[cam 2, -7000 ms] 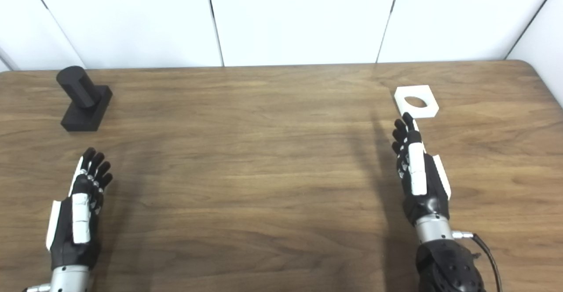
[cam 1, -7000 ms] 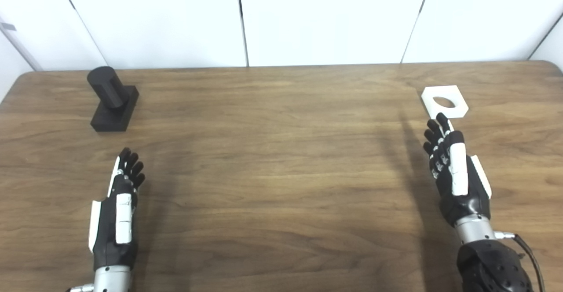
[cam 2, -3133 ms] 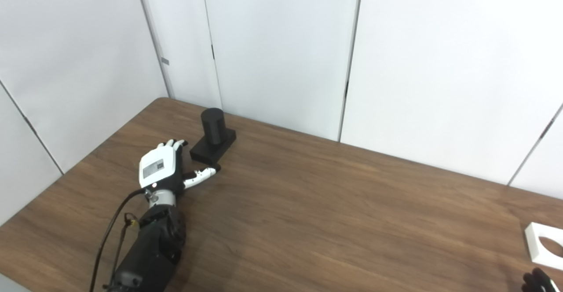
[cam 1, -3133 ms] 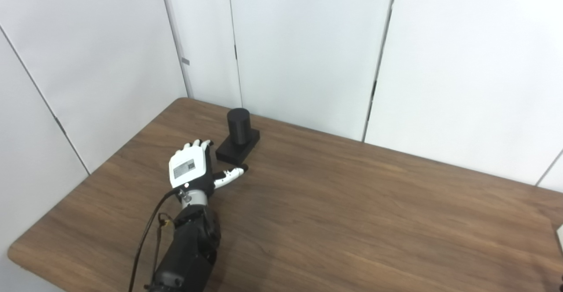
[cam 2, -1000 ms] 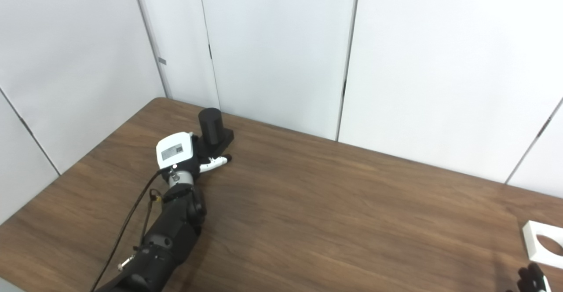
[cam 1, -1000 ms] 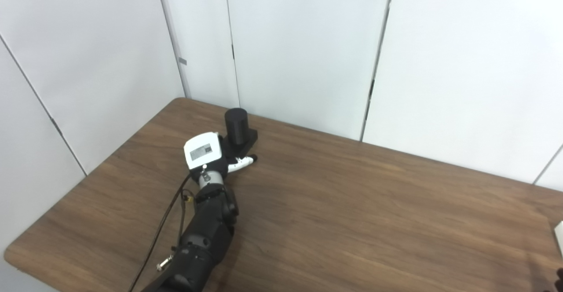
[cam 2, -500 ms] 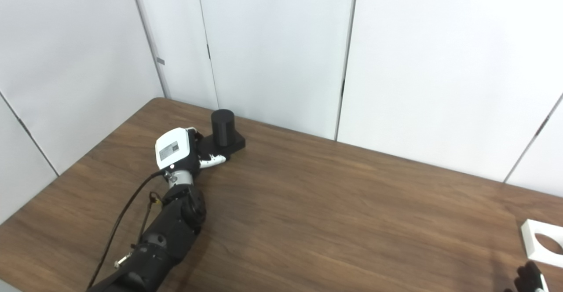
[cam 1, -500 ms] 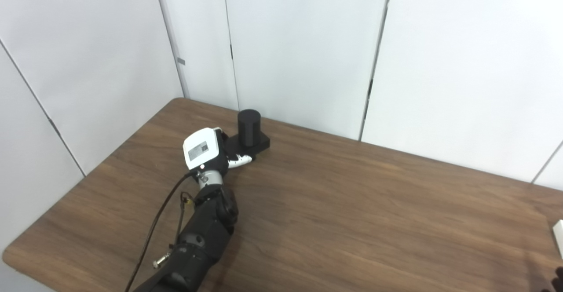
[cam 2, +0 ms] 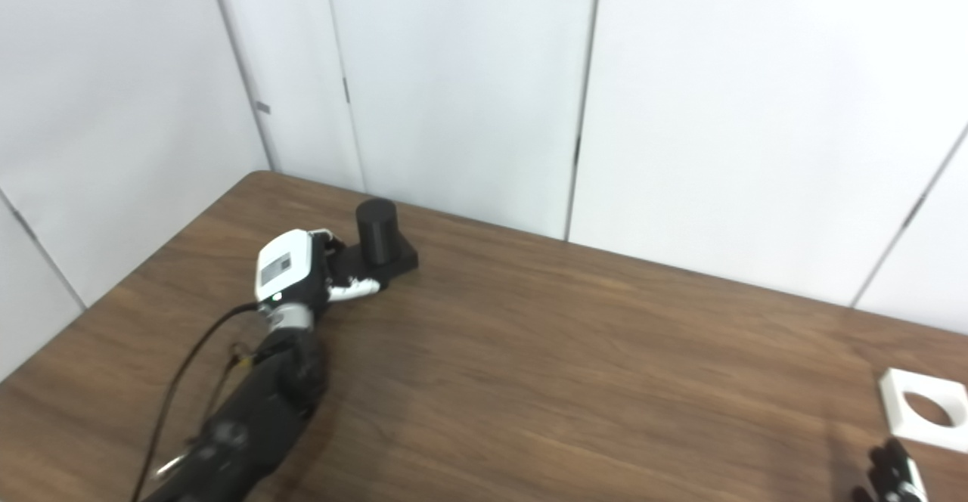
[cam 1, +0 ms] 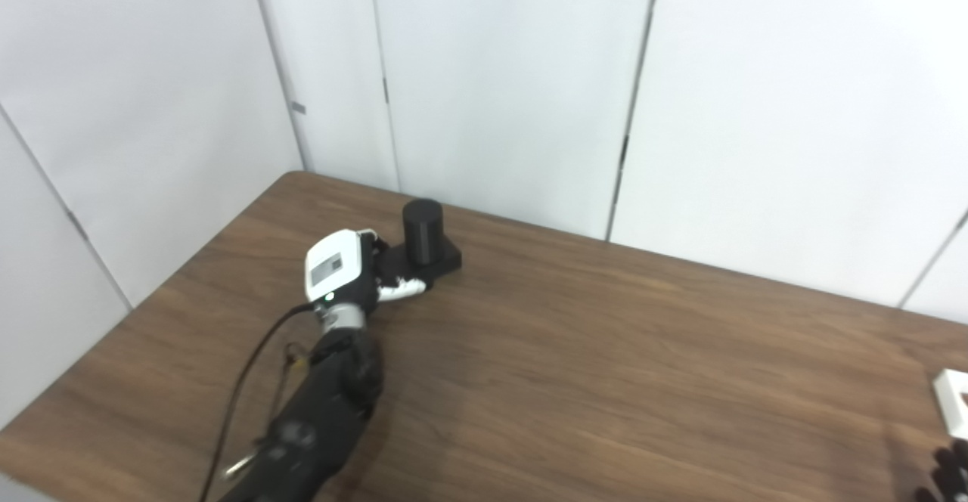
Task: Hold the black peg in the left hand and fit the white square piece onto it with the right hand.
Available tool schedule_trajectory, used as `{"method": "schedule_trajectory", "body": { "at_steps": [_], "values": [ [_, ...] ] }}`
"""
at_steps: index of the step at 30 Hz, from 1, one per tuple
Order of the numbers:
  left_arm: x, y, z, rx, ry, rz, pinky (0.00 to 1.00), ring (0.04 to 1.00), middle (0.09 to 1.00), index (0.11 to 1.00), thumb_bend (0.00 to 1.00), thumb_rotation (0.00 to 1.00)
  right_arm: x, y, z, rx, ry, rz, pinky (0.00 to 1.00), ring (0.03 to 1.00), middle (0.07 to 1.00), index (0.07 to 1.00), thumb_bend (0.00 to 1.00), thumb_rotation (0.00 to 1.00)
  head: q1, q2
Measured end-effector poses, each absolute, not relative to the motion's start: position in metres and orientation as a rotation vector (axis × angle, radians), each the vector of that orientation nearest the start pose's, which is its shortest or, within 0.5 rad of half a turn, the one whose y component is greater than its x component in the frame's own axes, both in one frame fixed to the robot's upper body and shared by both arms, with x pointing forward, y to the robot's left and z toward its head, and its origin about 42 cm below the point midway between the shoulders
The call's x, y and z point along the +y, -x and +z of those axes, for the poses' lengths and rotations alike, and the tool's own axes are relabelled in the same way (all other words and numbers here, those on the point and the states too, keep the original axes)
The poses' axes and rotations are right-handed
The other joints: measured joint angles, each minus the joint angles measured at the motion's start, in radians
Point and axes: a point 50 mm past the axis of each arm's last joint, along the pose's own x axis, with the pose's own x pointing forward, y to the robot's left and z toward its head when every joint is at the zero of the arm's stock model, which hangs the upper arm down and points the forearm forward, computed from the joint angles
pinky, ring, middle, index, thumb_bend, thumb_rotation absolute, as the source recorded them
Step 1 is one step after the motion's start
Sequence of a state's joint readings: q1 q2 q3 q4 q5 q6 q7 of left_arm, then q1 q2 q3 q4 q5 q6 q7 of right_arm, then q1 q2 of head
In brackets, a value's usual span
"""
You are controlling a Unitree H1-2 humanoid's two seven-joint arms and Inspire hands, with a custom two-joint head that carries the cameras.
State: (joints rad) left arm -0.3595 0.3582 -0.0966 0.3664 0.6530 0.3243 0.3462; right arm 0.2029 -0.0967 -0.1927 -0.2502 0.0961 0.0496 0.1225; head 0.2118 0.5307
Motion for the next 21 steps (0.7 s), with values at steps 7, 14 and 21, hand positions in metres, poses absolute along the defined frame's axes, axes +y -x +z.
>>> {"method": "schedule_trajectory", "body": {
  "at_steps": [7, 14, 21],
  "values": [
    [0.298, -0.345, 0.144, -0.012, -1.049, 0.183, 0.65, 0.779, 0.742, 0.489, 0.51, 0.05, -0.290, -0.212, 0.123, -0.013, 0.063, -0.088, 1.00, 0.993, 0.955, 0.989, 0.55, 1.00, -0.057, 0.031],
    [0.257, -0.290, 0.145, -0.131, -1.044, -0.048, 0.68, 0.799, 0.763, 0.490, 0.51, 0.05, -0.283, -0.213, 0.131, -0.030, 0.089, -0.084, 1.00, 0.992, 0.951, 0.976, 0.48, 1.00, -0.127, 0.071],
    [0.231, -0.248, 0.136, -0.199, -1.026, -0.147, 0.69, 0.819, 0.771, 0.489, 0.51, 0.05, -0.275, -0.213, 0.143, -0.037, 0.117, -0.084, 1.00, 0.999, 0.953, 0.983, 0.49, 1.00, -0.206, 0.120]
  ]
}}
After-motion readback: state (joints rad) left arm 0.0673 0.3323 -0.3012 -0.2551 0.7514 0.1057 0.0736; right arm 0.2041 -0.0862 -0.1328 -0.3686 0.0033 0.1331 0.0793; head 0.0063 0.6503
